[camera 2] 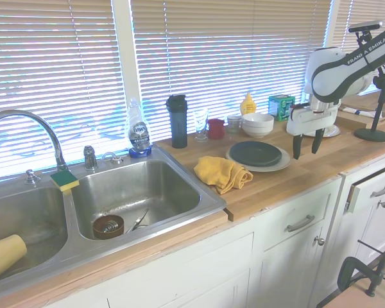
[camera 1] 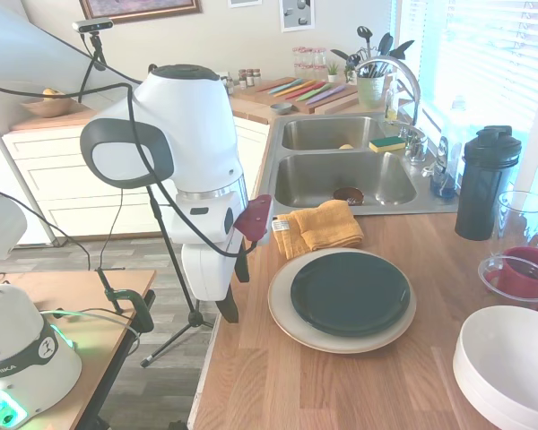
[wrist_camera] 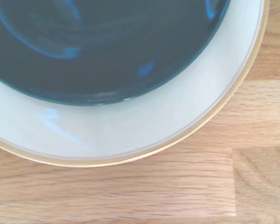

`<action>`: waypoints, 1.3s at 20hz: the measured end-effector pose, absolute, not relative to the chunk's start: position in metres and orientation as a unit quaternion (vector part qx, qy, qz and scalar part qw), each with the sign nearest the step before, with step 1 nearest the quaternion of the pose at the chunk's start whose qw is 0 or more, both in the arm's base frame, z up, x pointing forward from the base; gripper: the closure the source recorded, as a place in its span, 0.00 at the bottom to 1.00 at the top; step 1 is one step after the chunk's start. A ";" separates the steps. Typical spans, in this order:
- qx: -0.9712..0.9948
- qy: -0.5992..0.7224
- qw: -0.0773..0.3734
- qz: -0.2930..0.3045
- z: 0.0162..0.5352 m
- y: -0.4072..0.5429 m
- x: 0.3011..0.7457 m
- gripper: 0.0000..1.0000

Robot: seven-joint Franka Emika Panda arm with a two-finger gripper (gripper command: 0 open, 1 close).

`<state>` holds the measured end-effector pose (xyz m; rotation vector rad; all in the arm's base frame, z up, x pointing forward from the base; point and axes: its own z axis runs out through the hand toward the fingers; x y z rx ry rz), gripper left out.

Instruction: Wipe the blue plate in counterclockwise motion

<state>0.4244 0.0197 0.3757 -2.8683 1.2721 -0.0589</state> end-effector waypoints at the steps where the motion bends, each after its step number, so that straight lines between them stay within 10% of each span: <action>1: -0.914 0.405 0.001 -0.018 0.375 0.020 0.424 0.00; 26: -0.916 0.397 0.003 -0.049 0.426 0.160 0.444 0.00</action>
